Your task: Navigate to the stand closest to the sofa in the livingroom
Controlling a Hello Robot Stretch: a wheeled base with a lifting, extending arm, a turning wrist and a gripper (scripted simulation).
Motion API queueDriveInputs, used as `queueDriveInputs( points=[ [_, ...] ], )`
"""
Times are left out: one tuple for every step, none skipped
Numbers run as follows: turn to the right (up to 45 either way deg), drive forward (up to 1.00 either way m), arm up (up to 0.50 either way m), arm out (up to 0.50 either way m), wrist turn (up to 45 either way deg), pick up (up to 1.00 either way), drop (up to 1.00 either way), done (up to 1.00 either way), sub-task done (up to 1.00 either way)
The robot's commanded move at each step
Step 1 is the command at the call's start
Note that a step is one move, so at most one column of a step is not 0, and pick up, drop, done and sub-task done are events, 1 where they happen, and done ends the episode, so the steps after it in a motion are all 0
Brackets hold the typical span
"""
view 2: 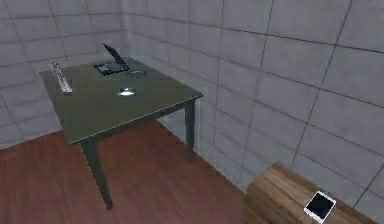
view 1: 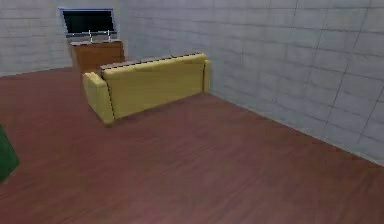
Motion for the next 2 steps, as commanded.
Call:
queueDriveInputs(
  points=[
    [-33.0,0.0,0.0,0.0,0.0,0.0,0.0,0.0,0.0],
    [0.0,1.0,0.0,0.0,0.0,0.0,0.0,0.0,0.0]
  ],
)
